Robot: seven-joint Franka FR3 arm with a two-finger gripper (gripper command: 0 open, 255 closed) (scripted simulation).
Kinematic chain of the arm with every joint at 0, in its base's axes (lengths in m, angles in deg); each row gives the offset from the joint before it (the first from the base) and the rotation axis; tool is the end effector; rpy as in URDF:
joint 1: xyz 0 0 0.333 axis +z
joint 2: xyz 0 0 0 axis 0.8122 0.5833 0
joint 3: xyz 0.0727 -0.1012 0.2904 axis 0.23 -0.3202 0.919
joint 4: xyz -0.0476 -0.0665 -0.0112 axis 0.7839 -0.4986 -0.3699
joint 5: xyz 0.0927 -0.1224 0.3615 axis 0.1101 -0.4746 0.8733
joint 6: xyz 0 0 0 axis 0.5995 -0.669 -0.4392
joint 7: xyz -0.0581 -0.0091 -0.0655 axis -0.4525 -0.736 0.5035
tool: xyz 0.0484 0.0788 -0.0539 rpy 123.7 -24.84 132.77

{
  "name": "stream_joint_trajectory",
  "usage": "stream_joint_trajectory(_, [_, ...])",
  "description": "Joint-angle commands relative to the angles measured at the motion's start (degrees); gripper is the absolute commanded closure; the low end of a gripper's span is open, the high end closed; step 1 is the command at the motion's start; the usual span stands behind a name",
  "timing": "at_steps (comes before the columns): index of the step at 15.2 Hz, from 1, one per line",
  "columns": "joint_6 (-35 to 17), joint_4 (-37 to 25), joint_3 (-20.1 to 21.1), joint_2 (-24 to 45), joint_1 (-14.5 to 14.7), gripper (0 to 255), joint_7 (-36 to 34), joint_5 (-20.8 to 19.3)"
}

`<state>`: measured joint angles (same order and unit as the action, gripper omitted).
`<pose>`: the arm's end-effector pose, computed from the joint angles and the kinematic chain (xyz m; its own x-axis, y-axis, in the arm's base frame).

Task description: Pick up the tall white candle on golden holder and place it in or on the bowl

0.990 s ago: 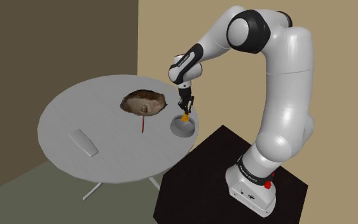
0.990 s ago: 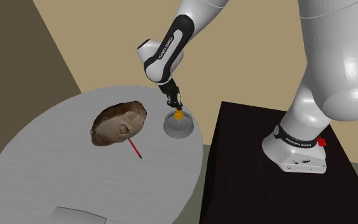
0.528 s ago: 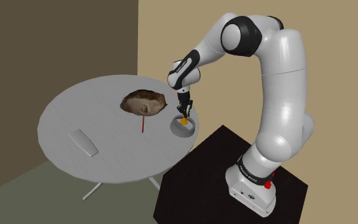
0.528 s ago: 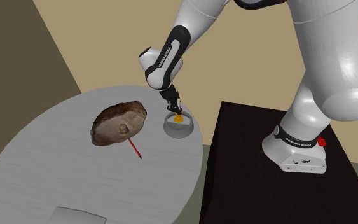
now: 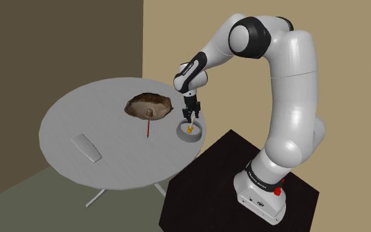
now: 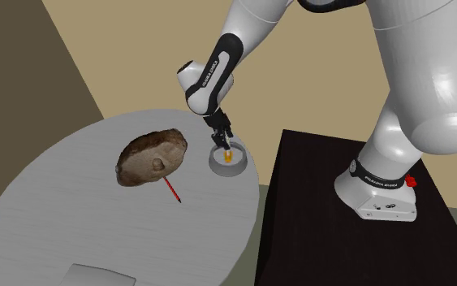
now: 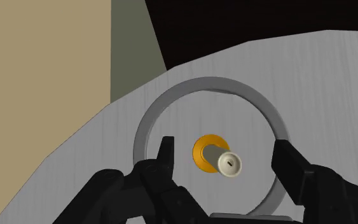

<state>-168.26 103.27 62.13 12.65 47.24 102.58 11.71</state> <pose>0.5293 -0.1443 0.1155 0.9023 0.0356 -0.4296 0.0402 -0.9992 0.0015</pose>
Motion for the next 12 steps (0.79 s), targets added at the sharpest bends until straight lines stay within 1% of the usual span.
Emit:
stream_joint_trajectory(1, [0.0,0.0,0.0,0.0,0.0,0,0.0,0.0])
stream_joint_trajectory(4, [0.0,0.0,0.0,0.0,0.0,0,0.0,0.0])
stream_joint_trajectory(8, [6.67,-3.59,-0.02,-3.06,0.46,0,-0.02,0.0])
stream_joint_trajectory(12, [6.67,-3.59,-0.01,-3.06,0.46,0,-0.02,0.0])
